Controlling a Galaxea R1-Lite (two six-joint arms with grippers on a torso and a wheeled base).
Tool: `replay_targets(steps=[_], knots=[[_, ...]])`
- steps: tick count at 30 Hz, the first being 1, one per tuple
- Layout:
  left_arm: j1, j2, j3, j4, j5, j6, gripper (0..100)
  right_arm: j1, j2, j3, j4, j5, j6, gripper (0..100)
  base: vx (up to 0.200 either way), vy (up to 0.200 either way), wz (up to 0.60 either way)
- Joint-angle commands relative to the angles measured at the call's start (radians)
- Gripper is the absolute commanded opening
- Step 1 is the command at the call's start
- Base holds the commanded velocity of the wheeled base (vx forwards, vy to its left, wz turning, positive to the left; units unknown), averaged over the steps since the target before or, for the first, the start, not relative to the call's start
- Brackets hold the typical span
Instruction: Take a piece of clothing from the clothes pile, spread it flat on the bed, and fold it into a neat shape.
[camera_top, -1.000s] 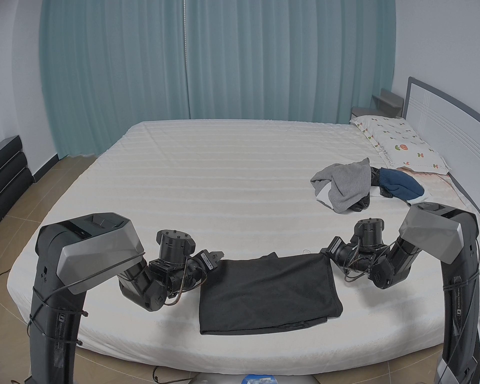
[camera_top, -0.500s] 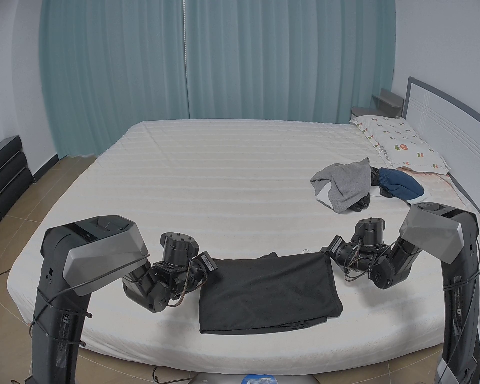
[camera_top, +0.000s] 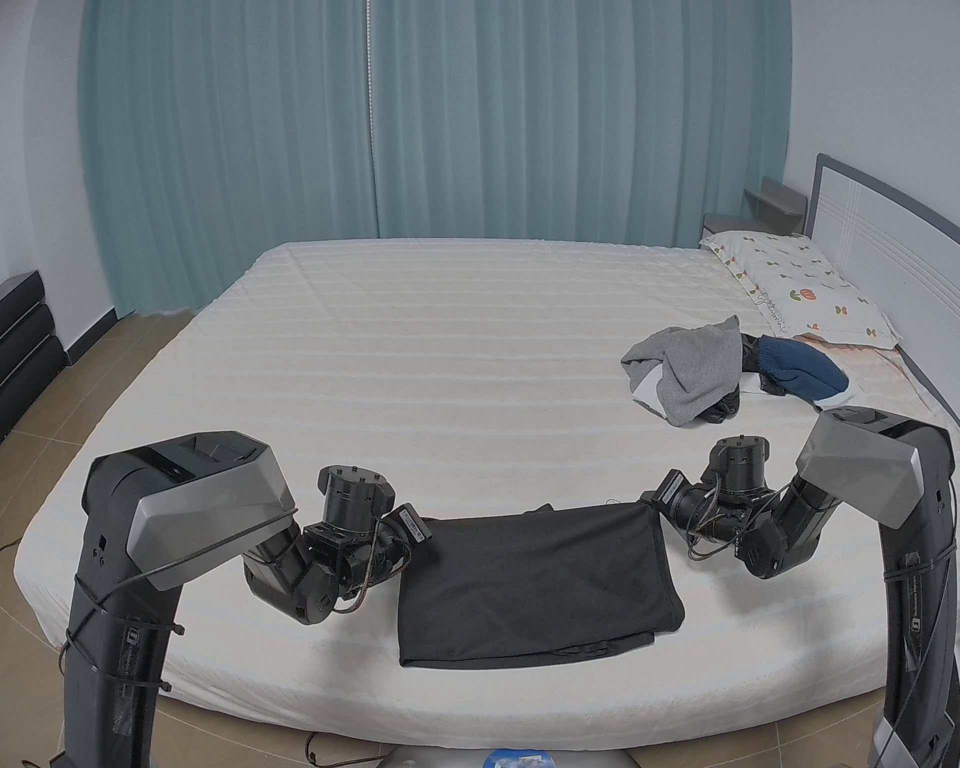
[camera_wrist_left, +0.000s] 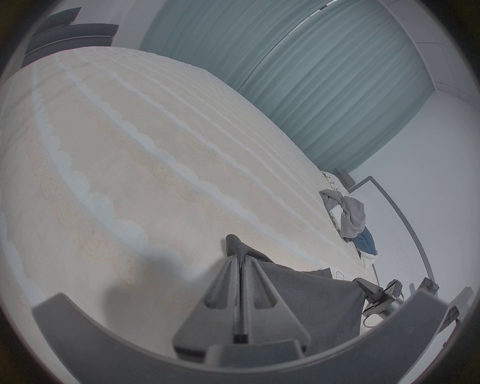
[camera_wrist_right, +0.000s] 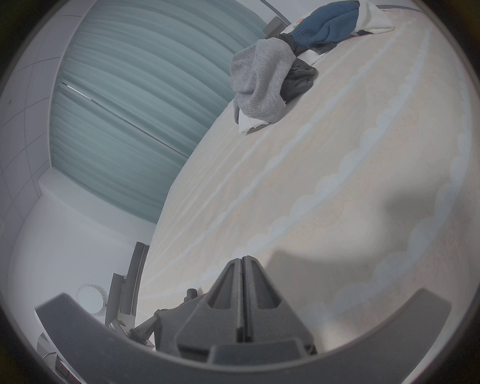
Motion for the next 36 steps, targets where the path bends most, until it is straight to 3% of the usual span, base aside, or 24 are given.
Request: replay_targets(steps=[1, 2, 3, 7, 8, 16, 24, 29, 36], knots=[[0.0, 0.002, 0.0, 0.0, -0.001, 0.0, 0, -0.002, 0.006, 0.005, -0.003, 0.001, 0.0, 0, 0.0, 0.0, 0.0], [0.0, 0.002, 0.0, -0.001, -0.001, 0.0, 0, -0.001, 0.007, 0.005, -0.003, 0.001, 0.0, 0, 0.0, 0.0, 0.0], [0.0, 0.002, 0.0, -0.001, -0.001, -0.002, 0, -0.001, 0.009, 0.006, -0.003, 0.001, 0.0, 100, 0.0, 0.0, 0.0], [0.0, 0.002, 0.0, 0.0, -0.001, -0.003, 0, 0.003, 0.012, 0.008, -0.004, -0.001, 0.0, 100, 0.0, 0.0, 0.0], [0.0, 0.0, 0.0, -0.001, -0.001, -0.003, 100, 0.004, 0.01, 0.011, -0.006, -0.001, 0.0, 100, 0.0, 0.0, 0.0], [0.001, -0.003, 0.003, -0.001, -0.002, -0.02, 100, 0.007, -0.026, 0.041, -0.026, 0.001, 0.0, 100, 0.0, 0.0, 0.0], [0.032, -0.103, 0.106, -0.001, -0.019, -0.186, 100, 0.024, -0.201, 0.175, -0.026, 0.001, 0.002, 100, 0.0, 0.0, 0.0], [0.049, -0.153, 0.199, -0.052, -0.093, -0.191, 100, 0.024, -0.27, 0.29, -0.02, 0.001, 0.0, 100, 0.0, 0.0, 0.0], [0.038, -0.152, 0.233, -0.099, -0.114, -0.186, 100, 0.006, -0.395, 0.489, -0.027, 0.01, 0.009, 100, -0.086, 0.0, 0.0]])
